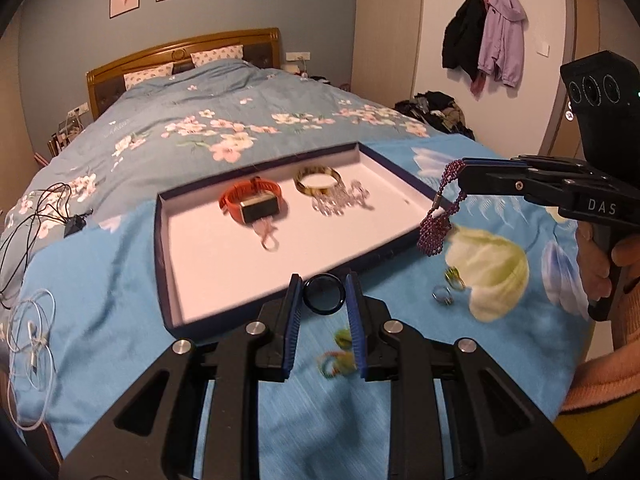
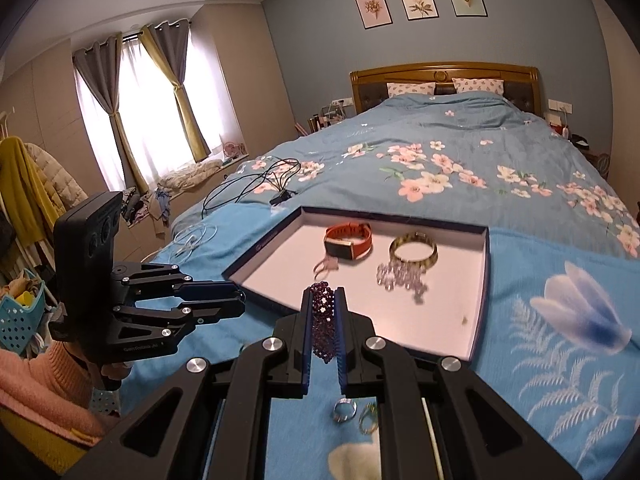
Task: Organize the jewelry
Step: 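Carry the black ring in the left tool while the right tool carries the purple bracelet over the tray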
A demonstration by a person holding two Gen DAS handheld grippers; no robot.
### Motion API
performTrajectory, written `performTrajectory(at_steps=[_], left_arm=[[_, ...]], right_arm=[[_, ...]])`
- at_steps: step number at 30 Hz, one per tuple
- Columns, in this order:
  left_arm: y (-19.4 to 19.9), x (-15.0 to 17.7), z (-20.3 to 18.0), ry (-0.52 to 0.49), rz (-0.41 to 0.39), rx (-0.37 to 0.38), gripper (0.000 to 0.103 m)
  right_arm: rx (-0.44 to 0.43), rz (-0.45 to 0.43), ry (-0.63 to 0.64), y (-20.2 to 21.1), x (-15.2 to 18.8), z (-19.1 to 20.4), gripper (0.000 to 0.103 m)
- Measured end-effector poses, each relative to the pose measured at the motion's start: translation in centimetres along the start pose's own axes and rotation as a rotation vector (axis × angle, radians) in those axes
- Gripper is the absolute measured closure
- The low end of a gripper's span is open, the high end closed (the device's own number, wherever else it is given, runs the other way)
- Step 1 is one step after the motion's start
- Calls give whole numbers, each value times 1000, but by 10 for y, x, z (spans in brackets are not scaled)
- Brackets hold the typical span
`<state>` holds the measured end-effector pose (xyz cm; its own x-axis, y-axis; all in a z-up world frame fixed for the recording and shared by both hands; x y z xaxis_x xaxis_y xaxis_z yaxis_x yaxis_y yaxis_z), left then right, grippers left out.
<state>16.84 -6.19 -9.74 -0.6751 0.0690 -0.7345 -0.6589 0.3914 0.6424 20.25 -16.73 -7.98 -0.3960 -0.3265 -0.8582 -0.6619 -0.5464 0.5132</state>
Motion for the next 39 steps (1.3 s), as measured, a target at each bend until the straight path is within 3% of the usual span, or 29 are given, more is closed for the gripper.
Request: performTrajectory(at_steps=[13, 39], left_arm=[[-27, -31, 18, 7, 3, -26, 81], [-98, -29, 42, 65, 130, -64, 81]], right_arm=[[47, 14, -38, -37, -23, -38, 94], [42, 120, -155, -98, -5, -75, 94]])
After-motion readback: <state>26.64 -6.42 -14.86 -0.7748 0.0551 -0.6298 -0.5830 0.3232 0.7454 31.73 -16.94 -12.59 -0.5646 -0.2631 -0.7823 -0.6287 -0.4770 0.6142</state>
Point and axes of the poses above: each gripper's, at about its wrist camera, not at the fingertips, and y roughly against the way its jaws point, z to its left, x to its underside, the point moved 10 cm from there along -y, roughly the way its jaws point, and after that the axes turned 14 degrees about y, right-handed, at the moved point
